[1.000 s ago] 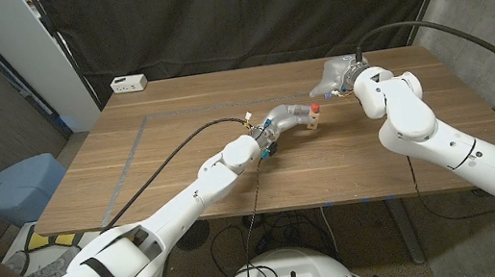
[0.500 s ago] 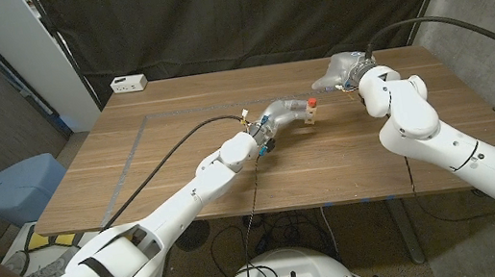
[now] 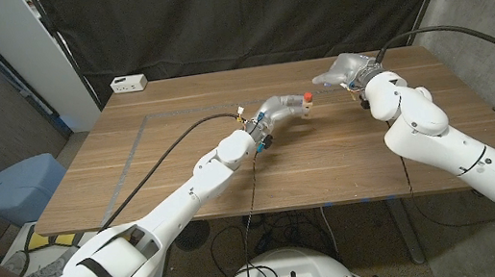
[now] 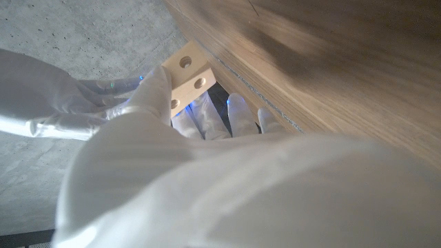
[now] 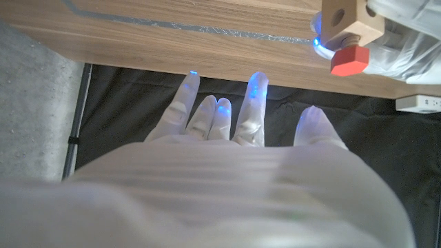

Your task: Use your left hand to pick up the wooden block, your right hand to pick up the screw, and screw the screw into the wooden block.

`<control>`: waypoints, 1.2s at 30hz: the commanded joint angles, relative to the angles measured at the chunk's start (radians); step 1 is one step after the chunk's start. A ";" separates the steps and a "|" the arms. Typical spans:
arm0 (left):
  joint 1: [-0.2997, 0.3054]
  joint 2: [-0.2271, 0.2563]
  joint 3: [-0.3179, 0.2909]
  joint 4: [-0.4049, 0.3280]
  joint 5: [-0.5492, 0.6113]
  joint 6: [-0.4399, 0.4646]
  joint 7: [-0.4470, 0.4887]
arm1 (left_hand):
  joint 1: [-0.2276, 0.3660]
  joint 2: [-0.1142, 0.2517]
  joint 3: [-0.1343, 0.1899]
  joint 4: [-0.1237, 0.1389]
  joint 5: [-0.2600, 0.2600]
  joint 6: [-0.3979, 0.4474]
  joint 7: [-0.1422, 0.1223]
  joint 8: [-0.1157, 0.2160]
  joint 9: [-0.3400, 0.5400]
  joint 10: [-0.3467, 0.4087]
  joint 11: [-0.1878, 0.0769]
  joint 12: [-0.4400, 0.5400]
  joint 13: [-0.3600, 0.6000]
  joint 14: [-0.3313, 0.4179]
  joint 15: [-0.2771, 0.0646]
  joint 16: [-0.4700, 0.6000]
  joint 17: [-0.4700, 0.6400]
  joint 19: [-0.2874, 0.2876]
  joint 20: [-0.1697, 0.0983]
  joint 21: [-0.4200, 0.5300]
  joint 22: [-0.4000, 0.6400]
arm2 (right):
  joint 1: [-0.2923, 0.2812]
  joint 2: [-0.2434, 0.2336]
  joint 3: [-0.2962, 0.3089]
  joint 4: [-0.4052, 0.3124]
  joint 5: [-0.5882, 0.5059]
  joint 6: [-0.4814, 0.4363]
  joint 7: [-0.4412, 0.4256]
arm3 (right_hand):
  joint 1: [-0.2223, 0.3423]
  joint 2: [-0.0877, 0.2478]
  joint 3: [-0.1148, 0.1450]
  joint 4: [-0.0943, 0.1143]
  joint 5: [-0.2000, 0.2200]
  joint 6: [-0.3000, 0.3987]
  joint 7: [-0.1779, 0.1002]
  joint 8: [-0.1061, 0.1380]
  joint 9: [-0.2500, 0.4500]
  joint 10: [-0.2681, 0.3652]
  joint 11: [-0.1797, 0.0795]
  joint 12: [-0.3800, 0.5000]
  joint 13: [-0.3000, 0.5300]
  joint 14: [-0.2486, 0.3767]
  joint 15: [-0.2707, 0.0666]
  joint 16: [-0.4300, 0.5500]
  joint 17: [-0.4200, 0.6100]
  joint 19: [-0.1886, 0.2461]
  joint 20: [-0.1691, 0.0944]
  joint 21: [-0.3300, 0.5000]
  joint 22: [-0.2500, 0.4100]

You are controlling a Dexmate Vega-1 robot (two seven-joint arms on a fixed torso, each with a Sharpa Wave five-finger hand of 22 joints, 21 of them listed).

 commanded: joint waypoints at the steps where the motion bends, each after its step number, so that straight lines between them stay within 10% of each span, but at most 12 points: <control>1: 0.004 -0.007 -0.008 0.003 -0.021 -0.003 -0.006 | -0.002 0.009 0.029 0.029 0.004 0.061 0.034 0.008 0.004 0.039 -0.023 0.023 0.033 0.007 -0.035 0.006 0.002 0.007 -0.002 0.005 0.004 | -0.098 0.031 0.100 0.016 0.275 0.091 -0.270 | -0.010 -0.002 -0.006 -0.001 -0.005 -0.009 0.000 -0.004 0.005 -0.003 0.003 -0.002 0.002 0.000 0.013 -0.004 0.004 -0.012 -0.002 -0.006 0.003; 19: 0.005 -0.013 -0.008 0.005 -0.045 0.000 -0.027 | -0.004 0.007 0.025 0.030 0.001 0.063 0.035 0.008 0.005 0.039 -0.022 0.022 0.034 0.008 -0.033 0.007 0.002 0.005 -0.001 0.004 0.004 | -0.169 0.070 0.140 0.061 0.529 0.253 -0.525 | -0.026 0.000 -0.015 -0.001 -0.009 -0.041 0.008 -0.025 0.006 -0.015 0.011 -0.003 0.002 -0.007 0.027 -0.009 0.005 -0.036 -0.002 -0.017 0.002; 26: 0.004 -0.011 -0.007 -0.001 -0.053 0.007 -0.039 | -0.003 0.007 0.023 0.030 0.000 0.063 0.034 0.008 0.005 0.039 -0.022 0.022 0.034 0.007 -0.032 0.007 0.002 0.003 0.000 0.003 0.004 | -0.199 0.080 0.156 0.094 0.623 0.357 -0.571 | -0.034 0.007 -0.020 -0.011 -0.010 -0.096 0.013 -0.058 0.007 -0.079 0.022 -0.013 0.001 -0.087 0.054 -0.035 0.001 -0.121 0.042 -0.031 -0.001; 36: 0.006 -0.009 -0.008 -0.011 -0.060 0.021 -0.041 | -0.004 0.009 0.022 0.031 -0.001 0.063 0.034 0.007 0.005 0.039 -0.022 0.022 0.035 0.006 -0.032 0.007 0.003 0.002 -0.001 0.003 0.004 | -0.210 0.070 0.156 0.129 0.720 0.452 -0.581 | -0.038 0.024 -0.020 -0.021 -0.009 -0.163 0.020 -0.086 0.007 -0.189 0.017 -0.021 -0.003 -0.198 0.088 -0.048 -0.004 -0.230 0.024 -0.032 -0.002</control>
